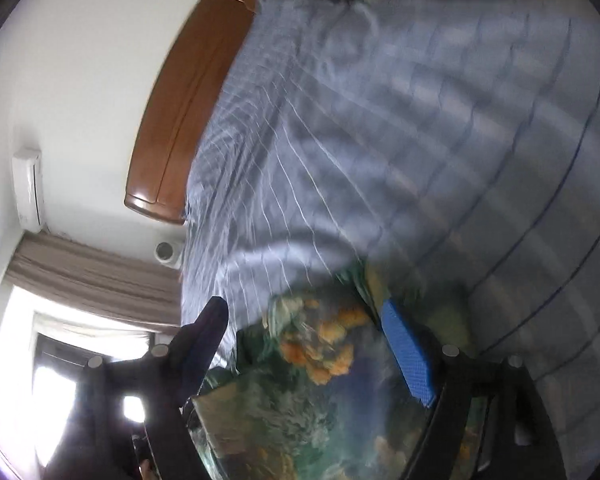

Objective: Fold large clothes

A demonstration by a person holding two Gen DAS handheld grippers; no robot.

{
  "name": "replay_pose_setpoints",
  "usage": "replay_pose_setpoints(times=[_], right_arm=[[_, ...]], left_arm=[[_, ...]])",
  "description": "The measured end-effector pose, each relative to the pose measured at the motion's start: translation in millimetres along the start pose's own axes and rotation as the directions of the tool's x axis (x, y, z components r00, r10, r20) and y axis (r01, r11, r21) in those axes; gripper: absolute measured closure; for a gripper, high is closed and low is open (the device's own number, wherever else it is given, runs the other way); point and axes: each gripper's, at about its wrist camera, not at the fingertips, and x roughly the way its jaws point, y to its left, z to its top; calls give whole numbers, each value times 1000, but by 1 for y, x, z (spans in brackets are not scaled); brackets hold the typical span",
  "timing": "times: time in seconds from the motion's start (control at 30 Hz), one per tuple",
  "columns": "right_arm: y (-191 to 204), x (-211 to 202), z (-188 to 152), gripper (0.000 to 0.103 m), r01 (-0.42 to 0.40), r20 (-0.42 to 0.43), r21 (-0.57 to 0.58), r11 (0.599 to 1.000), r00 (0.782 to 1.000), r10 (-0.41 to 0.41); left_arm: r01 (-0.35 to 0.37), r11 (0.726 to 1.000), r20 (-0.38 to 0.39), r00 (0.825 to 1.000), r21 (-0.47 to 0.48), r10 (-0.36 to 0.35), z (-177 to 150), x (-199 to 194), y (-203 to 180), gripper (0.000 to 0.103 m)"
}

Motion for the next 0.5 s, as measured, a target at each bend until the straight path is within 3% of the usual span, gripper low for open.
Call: replay_pose_setpoints(times=[0.03, 0.1, 0.2, 0.3, 0.4, 0.43, 0.5], right_arm=[[14, -5, 1, 24, 27, -6, -52, 998, 1000, -28], [54, -7, -8, 24, 94, -51, -230, 969, 993, -108], [109, 7, -45, 24, 107, -152, -453, 885, 969, -196], [143, 31, -85, 24, 140, -179, -589, 796, 938, -297], [154, 43, -106, 24, 166, -141, -664, 729, 930, -340], [160, 52, -115, 24, 131, -158, -698, 704, 931, -330], [169, 65, -134, 24, 13, -255, -716, 698, 926, -279]], left_arm=[[-66, 998, 36, 997, -2, 66, 2, -6, 0, 0], [-142, 990, 82, 986, -28, 144, 2, -15, 5, 1], [-89, 995, 55, 994, -43, 91, -2, -17, 9, 2], [-163, 981, 74, 985, 106, 156, -16, -17, -6, 2], [-213, 924, 84, 977, 318, 196, -40, -12, -29, 3], [-211, 893, 74, 977, 397, 199, -51, -7, -38, 3], [-236, 830, 74, 970, 505, 231, -66, 1, -51, 3]])
